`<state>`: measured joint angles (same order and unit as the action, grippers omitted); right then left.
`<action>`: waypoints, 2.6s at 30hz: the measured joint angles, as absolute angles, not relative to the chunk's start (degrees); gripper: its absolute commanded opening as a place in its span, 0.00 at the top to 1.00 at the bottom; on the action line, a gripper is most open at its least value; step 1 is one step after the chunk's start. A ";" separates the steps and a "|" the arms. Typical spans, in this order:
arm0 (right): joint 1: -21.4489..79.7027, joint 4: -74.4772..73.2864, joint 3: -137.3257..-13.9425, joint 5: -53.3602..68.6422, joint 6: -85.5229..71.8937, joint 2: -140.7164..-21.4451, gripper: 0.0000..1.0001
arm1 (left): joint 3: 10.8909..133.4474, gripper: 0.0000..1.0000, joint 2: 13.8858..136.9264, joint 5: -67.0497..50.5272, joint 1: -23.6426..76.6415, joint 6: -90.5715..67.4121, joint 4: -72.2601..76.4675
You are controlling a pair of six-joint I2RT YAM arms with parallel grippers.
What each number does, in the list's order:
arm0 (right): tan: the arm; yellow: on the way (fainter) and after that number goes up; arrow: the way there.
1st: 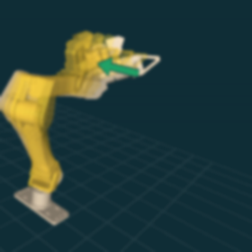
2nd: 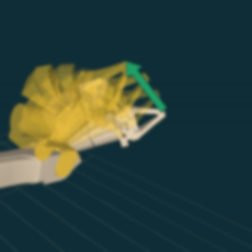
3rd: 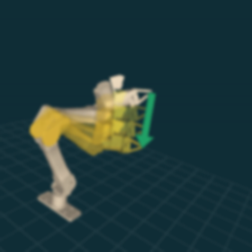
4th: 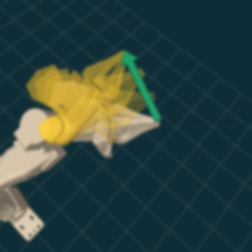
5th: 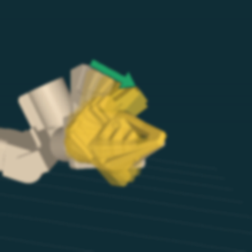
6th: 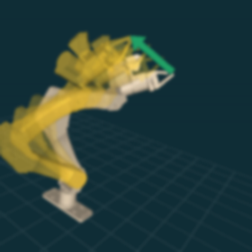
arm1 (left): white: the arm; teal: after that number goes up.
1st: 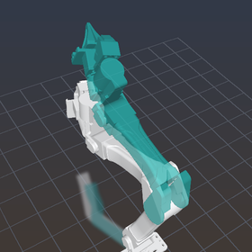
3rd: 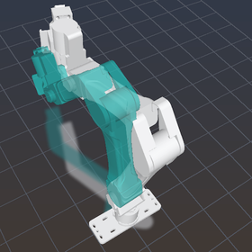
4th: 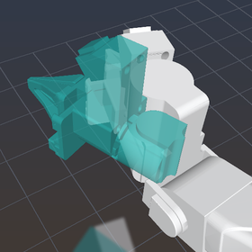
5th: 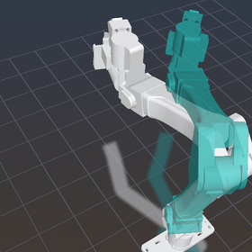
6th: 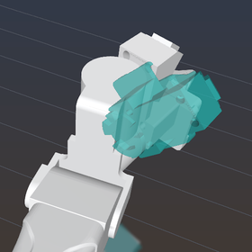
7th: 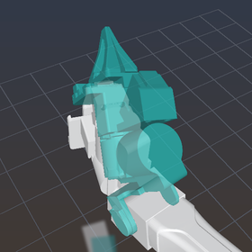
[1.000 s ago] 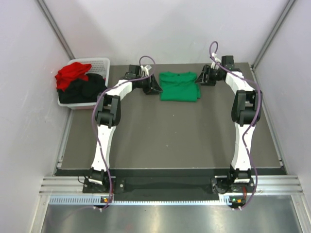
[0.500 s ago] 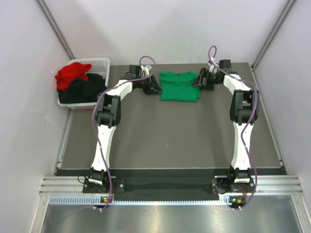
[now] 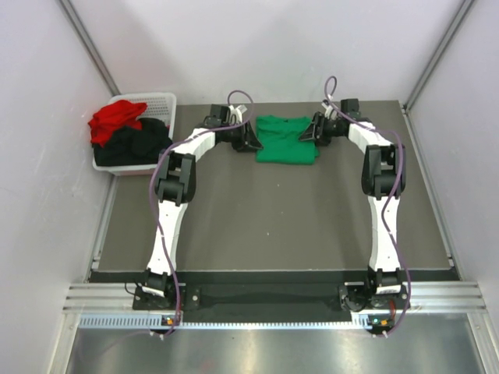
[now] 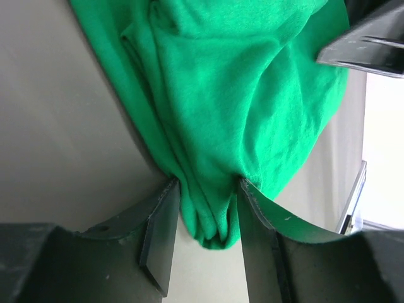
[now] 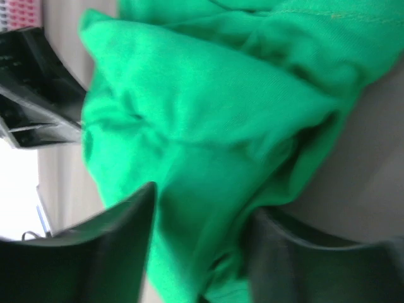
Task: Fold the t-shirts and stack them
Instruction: Neatly place the folded tshirt to the corner, then reset both grippers
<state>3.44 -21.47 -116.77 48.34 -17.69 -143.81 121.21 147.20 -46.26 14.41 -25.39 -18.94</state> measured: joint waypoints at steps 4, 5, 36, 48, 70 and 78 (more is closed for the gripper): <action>3.90 -22.50 -116.71 46.83 -16.78 -144.33 0.78 | 121.30 0.53 147.20 -46.02 14.61 -24.73 -19.27; 3.90 -22.61 -116.71 46.57 -16.47 -144.42 0.82 | 121.34 0.52 147.20 -46.00 14.63 -24.38 -19.35; -16.25 -29.28 -131.41 22.22 4.91 -142.78 1.00 | 120.18 0.51 142.21 -36.99 14.37 -5.13 -31.55; -21.06 -26.11 -134.54 13.28 9.02 -147.22 1.00 | 120.20 0.50 141.47 -33.32 18.81 -2.39 -33.08; -21.28 -18.39 -130.89 7.90 7.95 -145.77 0.32 | 120.20 0.50 140.38 -28.67 22.65 1.54 -35.29; -20.56 -12.80 -103.83 10.94 9.08 -115.13 0.26 | 119.81 0.42 135.81 -21.56 22.44 3.40 -36.18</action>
<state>-20.56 -12.80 -103.83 10.94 9.08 -115.13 119.81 135.81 -21.56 22.44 3.40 -36.18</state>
